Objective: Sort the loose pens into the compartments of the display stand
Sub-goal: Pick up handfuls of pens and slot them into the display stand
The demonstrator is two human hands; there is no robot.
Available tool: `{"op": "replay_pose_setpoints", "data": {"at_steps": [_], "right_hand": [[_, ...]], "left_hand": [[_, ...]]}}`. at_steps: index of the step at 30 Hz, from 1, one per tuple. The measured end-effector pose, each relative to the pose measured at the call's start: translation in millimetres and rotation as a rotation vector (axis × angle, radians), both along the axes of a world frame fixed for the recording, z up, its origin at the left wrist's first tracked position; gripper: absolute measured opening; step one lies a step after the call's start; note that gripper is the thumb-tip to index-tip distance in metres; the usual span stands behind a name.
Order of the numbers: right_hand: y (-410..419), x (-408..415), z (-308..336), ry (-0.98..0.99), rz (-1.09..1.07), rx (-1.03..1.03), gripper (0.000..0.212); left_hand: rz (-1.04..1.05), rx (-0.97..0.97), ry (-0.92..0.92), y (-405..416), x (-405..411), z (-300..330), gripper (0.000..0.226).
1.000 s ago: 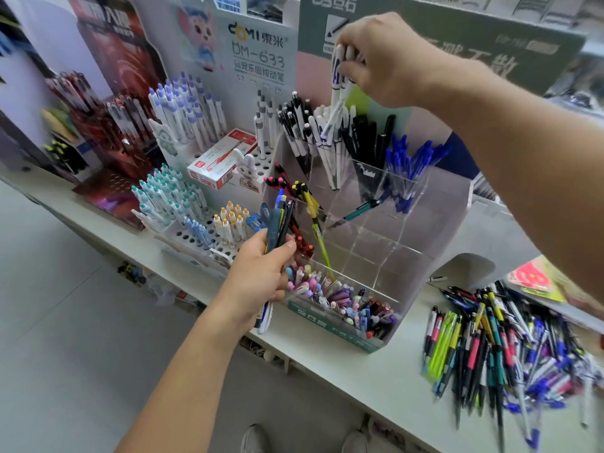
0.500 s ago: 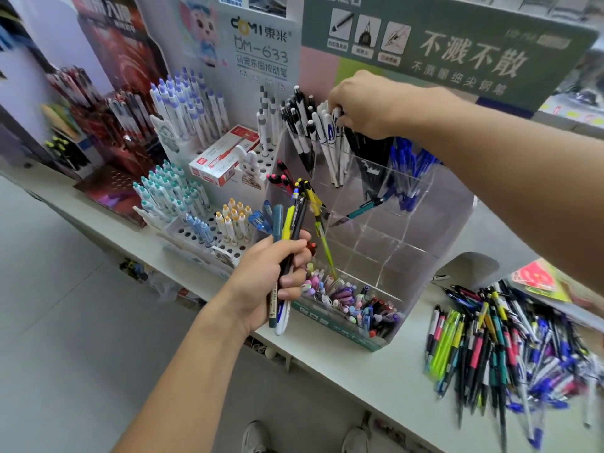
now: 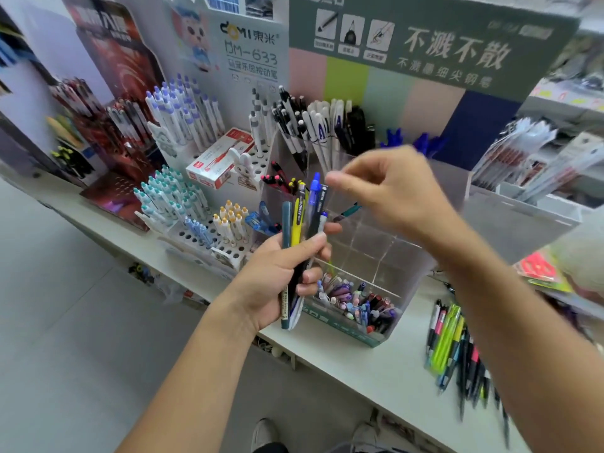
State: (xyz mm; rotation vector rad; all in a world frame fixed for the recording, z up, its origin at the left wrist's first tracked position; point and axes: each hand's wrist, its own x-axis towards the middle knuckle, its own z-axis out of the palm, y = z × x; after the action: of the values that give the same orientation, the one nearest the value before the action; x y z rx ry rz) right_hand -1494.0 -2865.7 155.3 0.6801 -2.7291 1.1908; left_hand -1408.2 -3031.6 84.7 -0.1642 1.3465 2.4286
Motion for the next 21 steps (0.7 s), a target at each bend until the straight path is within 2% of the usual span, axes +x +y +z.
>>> {"op": "replay_pose_setpoints", "data": {"at_steps": [3, 6, 8, 11, 13, 15, 17, 21], "right_hand": [[14, 26, -24, -0.390, -0.058, -0.321, 0.018], [34, 19, -32, -0.543, -0.091, -0.504, 0.019], [48, 8, -22, -0.436, -0.157, -0.617, 0.016], [65, -12, 12, 0.013, -0.235, -0.655, 0.011], [66, -32, 30, 0.315, -0.255, -0.497, 0.009], [57, -55, 38, 0.480, -0.277, -0.253, 0.018], [42, -76, 36, 0.470, -0.238, -0.040, 0.020], [17, -105, 21, 0.314, -0.092, 0.326, 0.022]], "left_hand": [[-0.045, -0.222, 0.010, 17, -5, 0, 0.019], [-0.051, -0.265, -0.021, 34, -9, 0, 0.025], [0.005, -0.220, -0.063, 43, -13, -2, 0.033], [0.109, -0.166, -0.105, 47, -17, -7, 0.025], [0.130, -0.086, -0.124, 47, -19, -7, 0.016], [0.128, 0.005, -0.133, 45, -20, -7, 0.013], [0.122, 0.045, -0.130, 42, -19, -5, 0.012], [0.114, 0.064, -0.103, 34, -14, -2, 0.008]]}}
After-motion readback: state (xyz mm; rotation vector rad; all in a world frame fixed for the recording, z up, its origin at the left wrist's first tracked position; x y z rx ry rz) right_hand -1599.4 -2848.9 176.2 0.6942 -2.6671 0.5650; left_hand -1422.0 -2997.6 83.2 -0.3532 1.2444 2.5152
